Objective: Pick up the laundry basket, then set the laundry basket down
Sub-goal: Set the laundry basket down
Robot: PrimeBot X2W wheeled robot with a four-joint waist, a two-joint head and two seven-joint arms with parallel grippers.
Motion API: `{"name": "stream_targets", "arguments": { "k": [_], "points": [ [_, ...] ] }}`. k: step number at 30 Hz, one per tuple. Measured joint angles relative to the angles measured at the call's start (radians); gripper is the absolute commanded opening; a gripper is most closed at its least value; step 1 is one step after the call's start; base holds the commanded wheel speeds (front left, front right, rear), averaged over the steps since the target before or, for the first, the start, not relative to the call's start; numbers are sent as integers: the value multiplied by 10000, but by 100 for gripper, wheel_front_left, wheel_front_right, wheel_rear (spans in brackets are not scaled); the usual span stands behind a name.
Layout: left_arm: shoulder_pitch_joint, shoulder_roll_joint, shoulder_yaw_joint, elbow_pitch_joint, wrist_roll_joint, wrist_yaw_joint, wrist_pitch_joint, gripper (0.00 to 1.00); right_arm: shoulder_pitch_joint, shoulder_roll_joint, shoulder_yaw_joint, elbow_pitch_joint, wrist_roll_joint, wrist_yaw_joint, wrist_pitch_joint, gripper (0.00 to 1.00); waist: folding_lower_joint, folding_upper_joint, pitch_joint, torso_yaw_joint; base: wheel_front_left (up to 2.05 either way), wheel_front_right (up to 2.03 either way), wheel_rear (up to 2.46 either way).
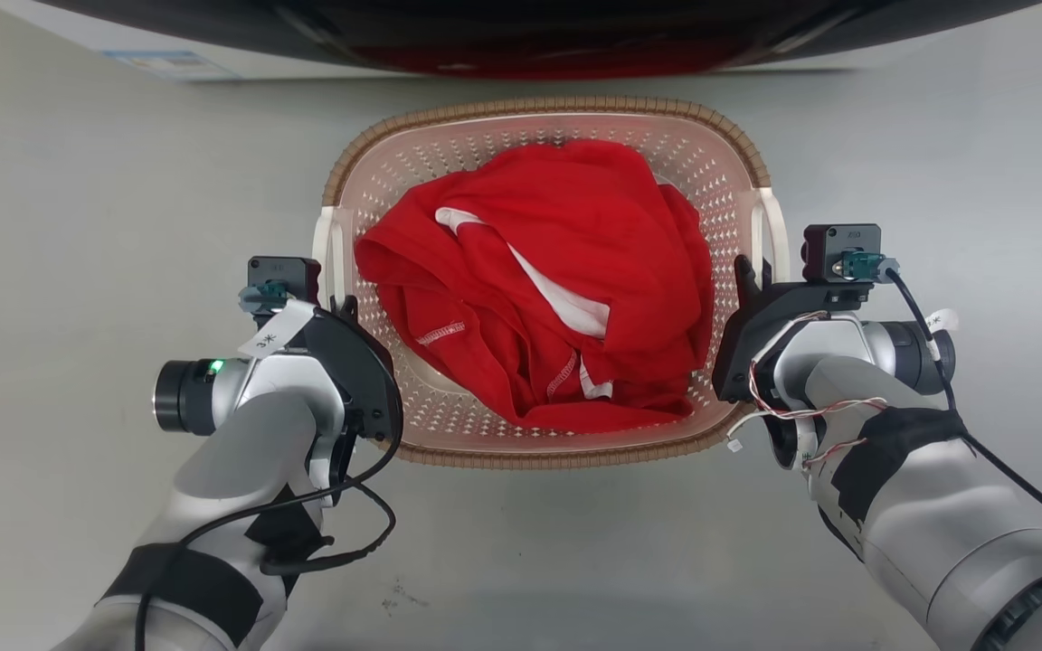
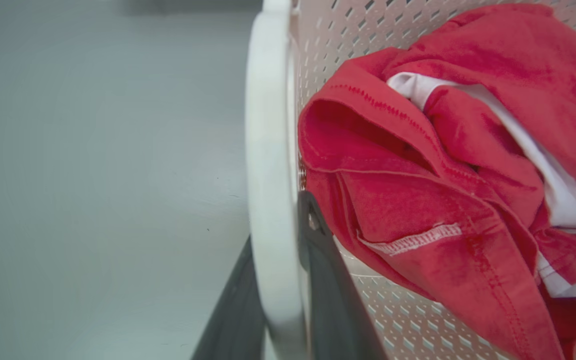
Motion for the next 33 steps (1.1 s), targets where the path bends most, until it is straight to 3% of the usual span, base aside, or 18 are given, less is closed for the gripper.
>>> {"name": "stream_targets", "arguments": {
  "k": [9,33],
  "points": [
    [-316,-10,6,119,182,-2,-343,0,-230,-6,27,21,-15,0,-224,0,-1,0,710,60,0,0,0],
    [-689,-2,8,462,268,-13,-884,0,-517,-13,182,-50,6,0,-449,0,-3,-1,1135,140,0,0,0]
  ]
}}
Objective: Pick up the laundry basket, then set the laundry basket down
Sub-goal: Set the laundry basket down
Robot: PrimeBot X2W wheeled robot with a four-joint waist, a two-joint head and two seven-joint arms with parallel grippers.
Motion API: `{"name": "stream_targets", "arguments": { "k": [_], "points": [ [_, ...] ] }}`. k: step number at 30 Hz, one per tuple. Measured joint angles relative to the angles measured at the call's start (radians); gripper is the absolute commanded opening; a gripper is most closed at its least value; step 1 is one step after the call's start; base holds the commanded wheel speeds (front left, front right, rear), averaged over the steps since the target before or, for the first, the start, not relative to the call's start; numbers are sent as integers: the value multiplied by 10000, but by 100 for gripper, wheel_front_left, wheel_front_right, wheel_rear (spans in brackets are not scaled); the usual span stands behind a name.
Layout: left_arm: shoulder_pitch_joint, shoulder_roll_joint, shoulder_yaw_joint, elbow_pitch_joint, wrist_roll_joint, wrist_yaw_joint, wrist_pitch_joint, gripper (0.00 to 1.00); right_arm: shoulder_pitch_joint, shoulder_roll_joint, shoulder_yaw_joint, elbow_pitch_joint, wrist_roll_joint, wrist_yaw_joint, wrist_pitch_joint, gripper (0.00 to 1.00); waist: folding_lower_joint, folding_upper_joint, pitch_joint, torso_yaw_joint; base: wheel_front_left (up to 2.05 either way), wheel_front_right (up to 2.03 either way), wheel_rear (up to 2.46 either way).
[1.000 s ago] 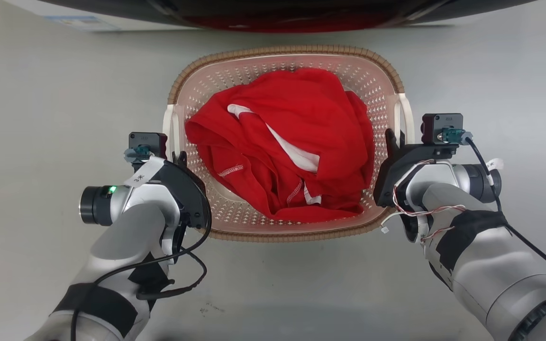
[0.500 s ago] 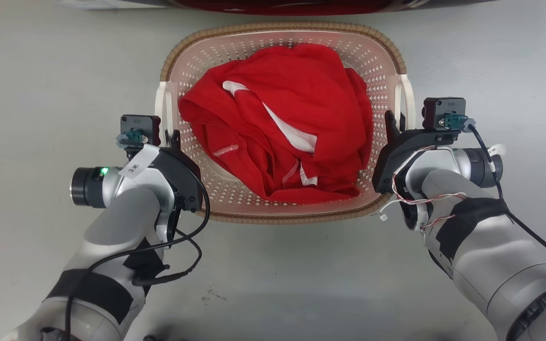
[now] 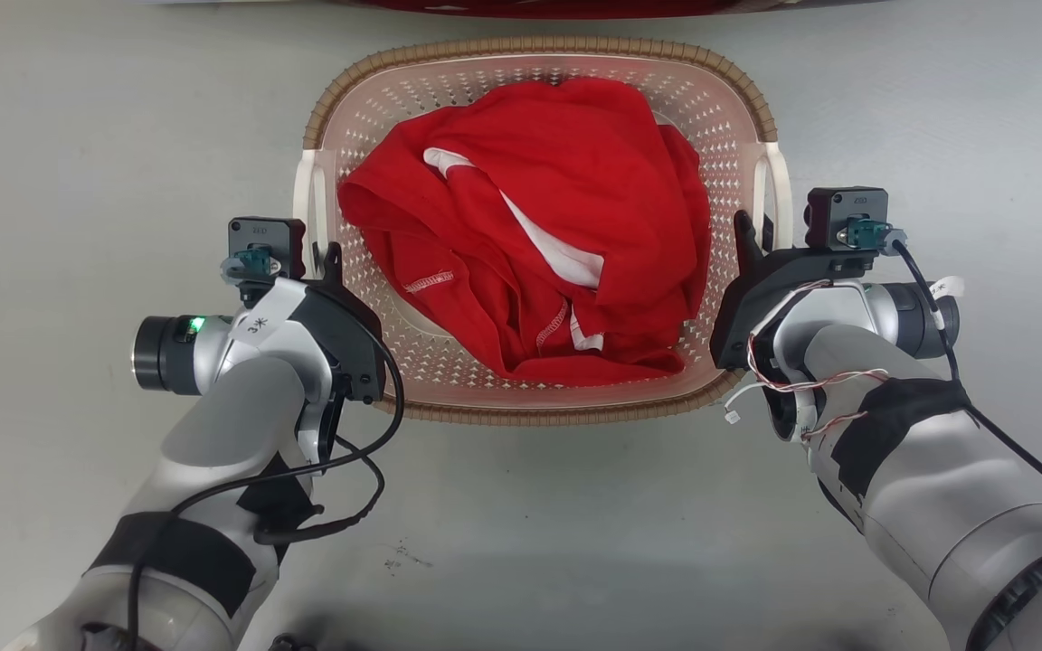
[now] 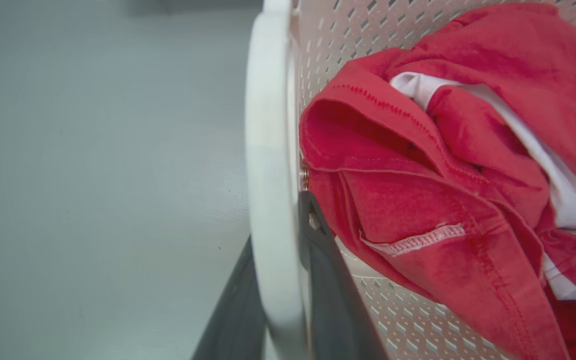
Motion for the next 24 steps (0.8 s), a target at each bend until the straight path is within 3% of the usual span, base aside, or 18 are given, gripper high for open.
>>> {"name": "stream_targets", "arguments": {
  "k": [1,2,4,5,6,9,24],
  "points": [
    [-3,-2,2,12,0,0,-17,0,0,0,2,2,0,0,-2,6,1,0,2,-1,0,0,0],
    [-3,-4,12,27,0,0,-48,0,0,0,8,6,0,0,-29,27,0,0,3,-2,0,0,0],
    [-17,-17,23,48,0,6,-82,0,-1,-2,17,8,0,2,-58,44,0,0,0,-4,0,0,0],
    [-25,-21,27,63,-2,6,-84,26,-5,17,33,-2,0,2,-86,84,0,0,-3,-4,0,0,0],
    [-36,-33,29,69,-2,6,-84,66,-6,48,48,-6,0,2,-92,98,0,-1,-9,-3,0,0,0],
    [-43,-54,36,142,-2,12,-144,100,-9,92,69,-10,4,2,-119,100,0,-1,-31,1,0,0,0],
    [-40,-100,109,305,-19,19,-347,100,-35,92,148,67,90,2,-209,100,0,-1,-461,-28,0,0,0]
  ]
}}
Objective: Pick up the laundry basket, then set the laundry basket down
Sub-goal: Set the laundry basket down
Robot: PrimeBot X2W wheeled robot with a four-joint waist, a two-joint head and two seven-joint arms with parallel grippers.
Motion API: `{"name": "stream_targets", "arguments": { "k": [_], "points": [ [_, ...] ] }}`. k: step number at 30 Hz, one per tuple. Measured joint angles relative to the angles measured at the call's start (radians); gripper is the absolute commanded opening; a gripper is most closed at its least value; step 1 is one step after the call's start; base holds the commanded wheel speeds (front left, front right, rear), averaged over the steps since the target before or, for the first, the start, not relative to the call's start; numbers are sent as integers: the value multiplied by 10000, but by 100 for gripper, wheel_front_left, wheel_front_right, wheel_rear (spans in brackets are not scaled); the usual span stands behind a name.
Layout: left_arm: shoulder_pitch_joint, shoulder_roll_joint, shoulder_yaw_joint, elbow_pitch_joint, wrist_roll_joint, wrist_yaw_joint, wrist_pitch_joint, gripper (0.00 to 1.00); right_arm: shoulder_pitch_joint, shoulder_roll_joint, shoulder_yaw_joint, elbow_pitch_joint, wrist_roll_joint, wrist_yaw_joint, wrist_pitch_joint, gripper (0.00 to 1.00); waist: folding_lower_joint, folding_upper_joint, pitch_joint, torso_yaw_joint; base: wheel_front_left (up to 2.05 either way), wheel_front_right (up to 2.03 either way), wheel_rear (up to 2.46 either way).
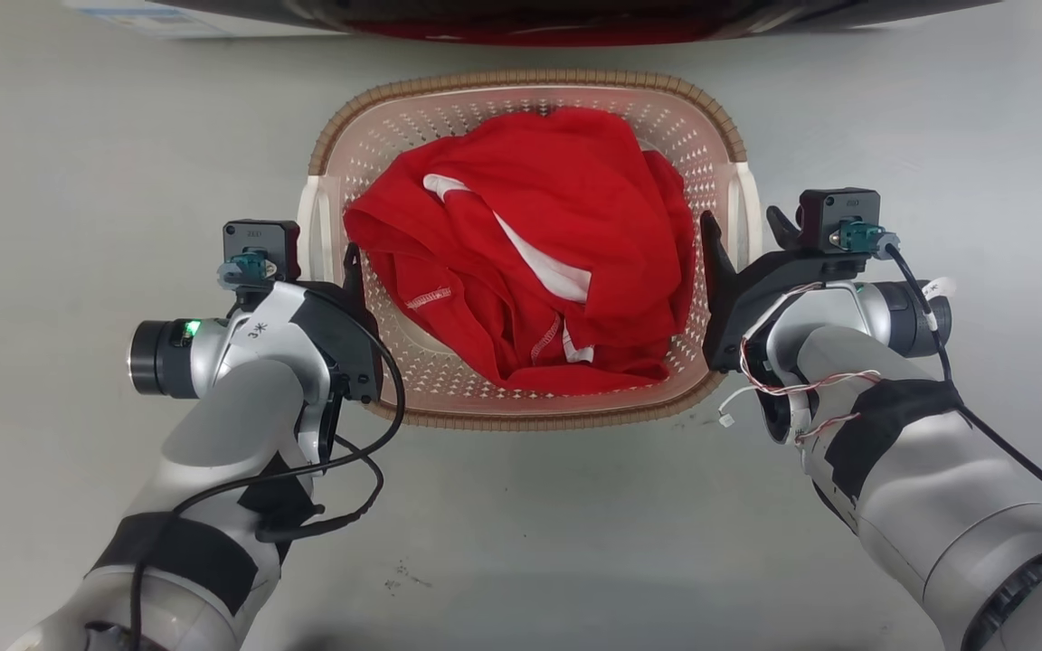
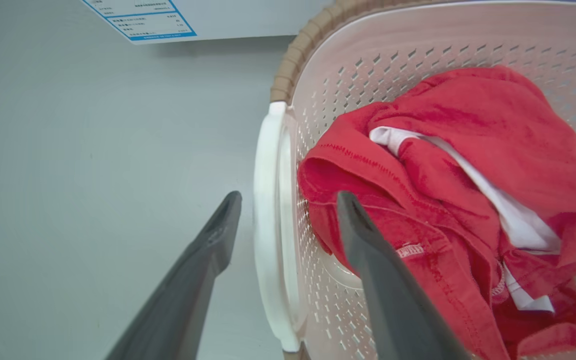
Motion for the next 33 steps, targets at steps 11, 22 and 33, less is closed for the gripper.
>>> {"name": "stream_targets", "arguments": {
  "k": [11,22,33],
  "points": [
    [18,-6,240,17,-84,4,-399,100,0,29,284,313,-153,0,-151,100,0,0,-743,-132,0,0,0],
    [516,109,564,-479,-144,-199,-621,100,63,38,397,-102,-468,0,-355,100,0,0,-2028,-363,0,0,0],
    [1939,646,1223,-2117,222,-169,-621,100,886,6,-504,-911,-696,0,-360,100,-2,-1,-3505,-575,0,0,0]
  ]
}}
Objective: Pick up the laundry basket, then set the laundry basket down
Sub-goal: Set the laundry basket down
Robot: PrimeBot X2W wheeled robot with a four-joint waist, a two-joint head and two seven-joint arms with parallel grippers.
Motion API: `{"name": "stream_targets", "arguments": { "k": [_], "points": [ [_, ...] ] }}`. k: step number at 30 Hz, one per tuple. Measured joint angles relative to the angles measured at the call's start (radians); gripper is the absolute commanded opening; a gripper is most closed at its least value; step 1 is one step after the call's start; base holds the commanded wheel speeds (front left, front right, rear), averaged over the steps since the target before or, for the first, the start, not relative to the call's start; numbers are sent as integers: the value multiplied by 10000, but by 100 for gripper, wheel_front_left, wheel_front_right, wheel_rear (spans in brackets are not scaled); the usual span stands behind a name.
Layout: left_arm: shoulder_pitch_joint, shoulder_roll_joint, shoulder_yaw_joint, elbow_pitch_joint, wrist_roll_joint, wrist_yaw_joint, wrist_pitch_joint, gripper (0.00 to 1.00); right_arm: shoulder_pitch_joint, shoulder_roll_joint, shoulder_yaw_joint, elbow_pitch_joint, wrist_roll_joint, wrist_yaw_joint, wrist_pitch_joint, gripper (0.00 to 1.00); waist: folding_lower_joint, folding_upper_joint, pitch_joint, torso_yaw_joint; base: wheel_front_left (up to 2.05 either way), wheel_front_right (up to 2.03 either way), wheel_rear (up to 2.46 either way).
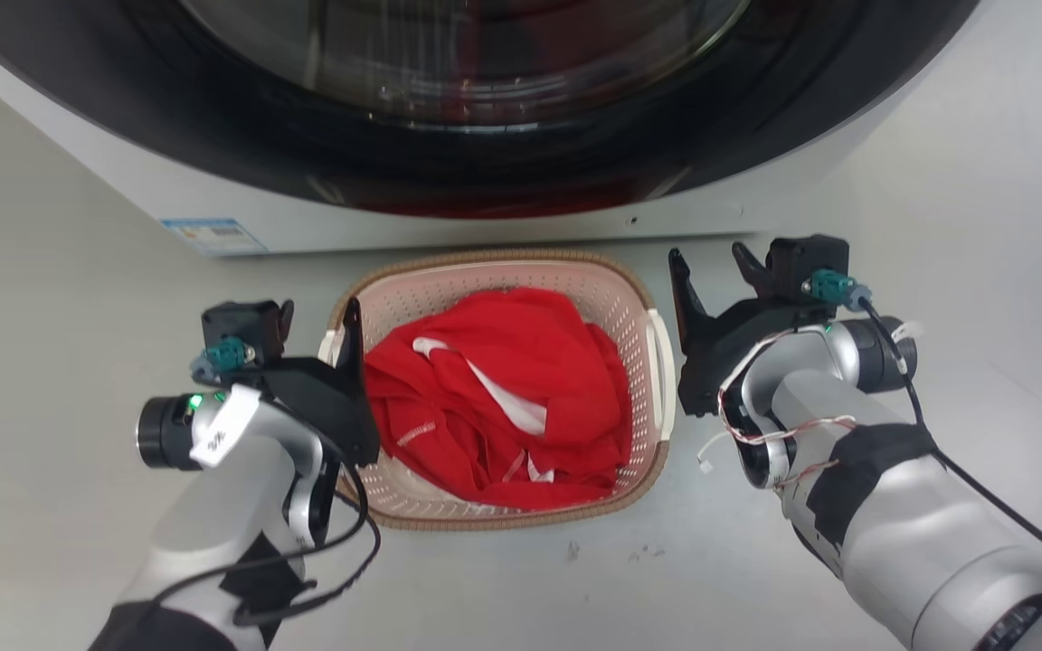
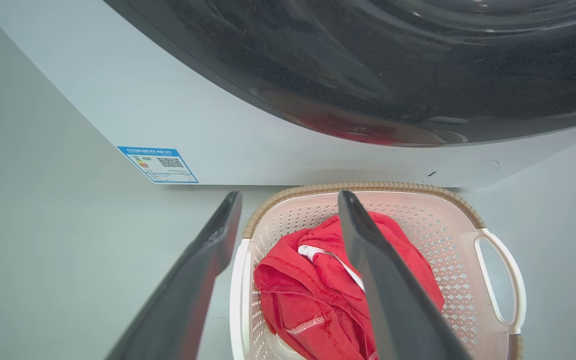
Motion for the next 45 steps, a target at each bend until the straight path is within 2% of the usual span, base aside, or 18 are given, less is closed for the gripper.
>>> {"name": "stream_targets", "arguments": {
  "k": [8,22,37,45],
  "points": [
    [1629,314,550,-1749,757,173,0,100,1277,-537,-857,-869,-500,0,0,100,0,0,-1077,-93,0,0,0],
    [4997,790,1983,-5143,2435,349,0,100,3805,-1151,-2320,-3461,-2008,0,0,100,0,-1,-2692,-133,0,0,0],
    [7790,460,3850,-7678,4422,349,0,100,6962,-1103,-4535,-5962,-4148,0,0,100,1,-1,-3907,-111,0,0,0],
    [8976,219,4376,-8840,5193,349,0,100,8549,-913,-5862,-7405,-5427,0,0,100,1,0,-4419,-215,0,0,0]
  ]
}}
